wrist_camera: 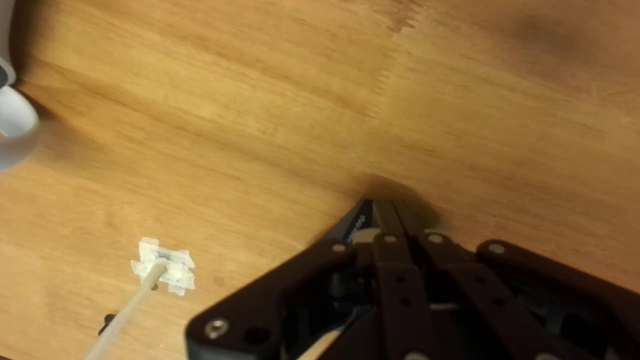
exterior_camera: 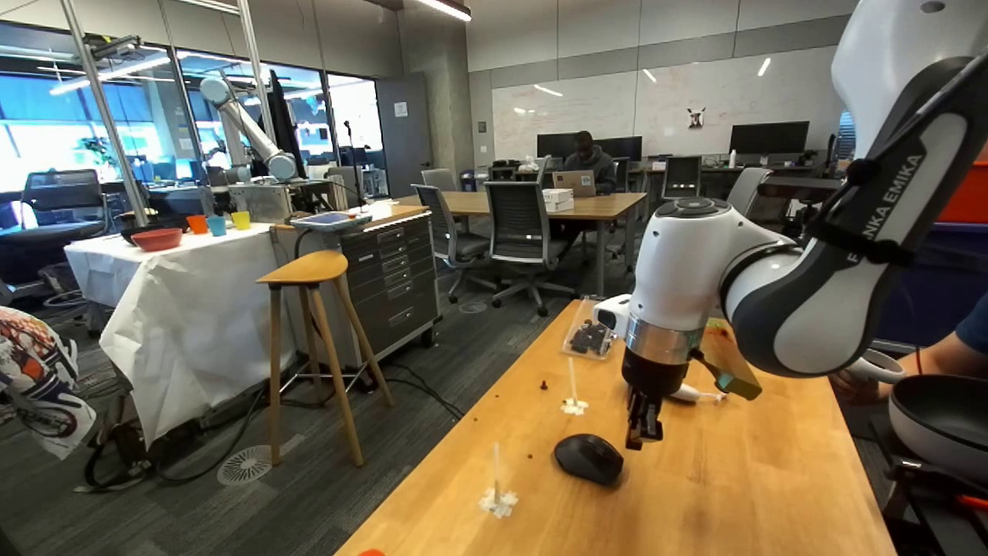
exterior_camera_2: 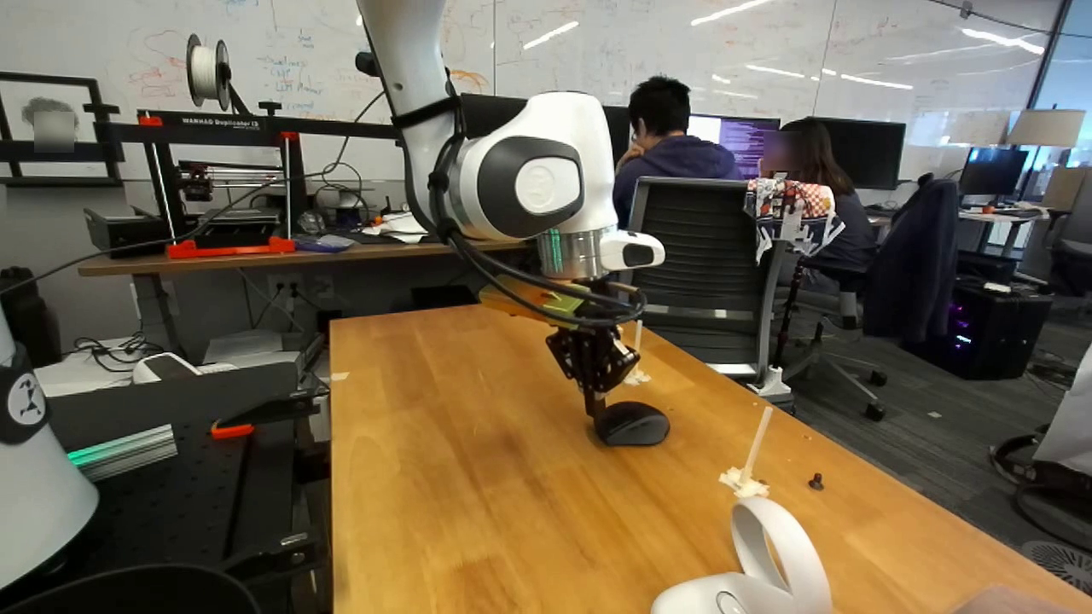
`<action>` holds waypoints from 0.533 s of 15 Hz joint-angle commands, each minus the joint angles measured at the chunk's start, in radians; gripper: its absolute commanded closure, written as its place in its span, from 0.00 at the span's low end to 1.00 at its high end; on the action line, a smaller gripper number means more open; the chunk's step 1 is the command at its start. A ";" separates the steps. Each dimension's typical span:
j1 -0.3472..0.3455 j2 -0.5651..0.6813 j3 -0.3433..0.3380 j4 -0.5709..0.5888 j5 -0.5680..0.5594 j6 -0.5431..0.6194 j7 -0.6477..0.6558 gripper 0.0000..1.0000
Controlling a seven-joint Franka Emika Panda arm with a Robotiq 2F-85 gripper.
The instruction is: Left click the mouse
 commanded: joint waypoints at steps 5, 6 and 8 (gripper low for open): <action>0.141 0.115 -0.129 0.058 -0.045 0.110 0.074 0.95; 0.151 0.127 -0.137 0.065 -0.039 0.117 0.072 0.96; 0.168 0.147 -0.151 0.074 -0.032 0.126 0.072 0.95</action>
